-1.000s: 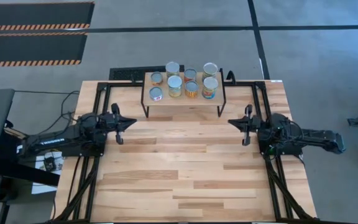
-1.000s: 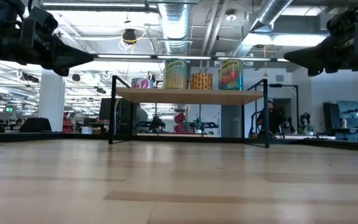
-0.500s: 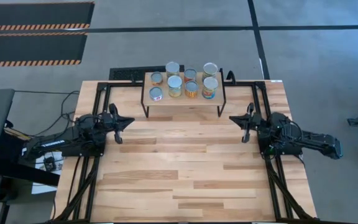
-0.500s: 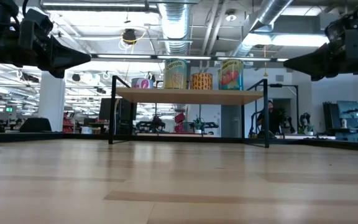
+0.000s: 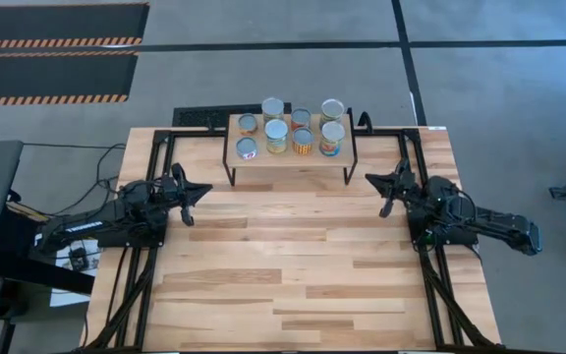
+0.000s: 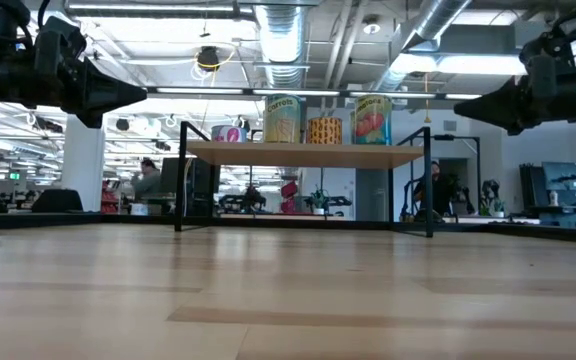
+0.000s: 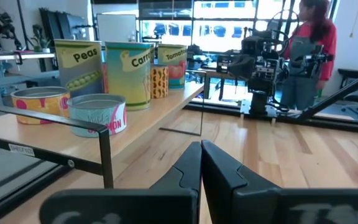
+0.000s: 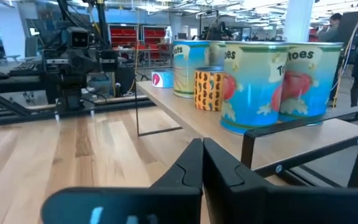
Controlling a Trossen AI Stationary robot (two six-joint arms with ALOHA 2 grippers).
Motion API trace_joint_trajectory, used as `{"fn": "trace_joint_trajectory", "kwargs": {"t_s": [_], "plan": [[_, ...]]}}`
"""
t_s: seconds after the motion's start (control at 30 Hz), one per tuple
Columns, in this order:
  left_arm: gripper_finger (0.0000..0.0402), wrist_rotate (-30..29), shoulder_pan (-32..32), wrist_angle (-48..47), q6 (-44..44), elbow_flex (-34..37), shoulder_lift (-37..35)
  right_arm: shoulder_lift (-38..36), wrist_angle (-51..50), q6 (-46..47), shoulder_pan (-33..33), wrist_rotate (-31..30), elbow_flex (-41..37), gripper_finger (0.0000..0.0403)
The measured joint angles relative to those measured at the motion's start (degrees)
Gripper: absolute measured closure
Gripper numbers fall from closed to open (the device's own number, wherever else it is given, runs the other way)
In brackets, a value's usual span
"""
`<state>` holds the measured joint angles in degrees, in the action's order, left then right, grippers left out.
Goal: Pick and place cans onto a shelf
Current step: Return to Home Position
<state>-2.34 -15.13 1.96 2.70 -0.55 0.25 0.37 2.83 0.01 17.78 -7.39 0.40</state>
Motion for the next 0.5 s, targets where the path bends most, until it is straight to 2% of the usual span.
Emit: {"fn": "trace_joint_trajectory", "kwargs": {"t_s": [0.5], "plan": [[0.0401, 0.84, -0.01, -0.05, -0.08, 0.11, 0.0, 0.1, -0.31, 0.09, -1.31, 0.16, -0.07, 0.0374]]}}
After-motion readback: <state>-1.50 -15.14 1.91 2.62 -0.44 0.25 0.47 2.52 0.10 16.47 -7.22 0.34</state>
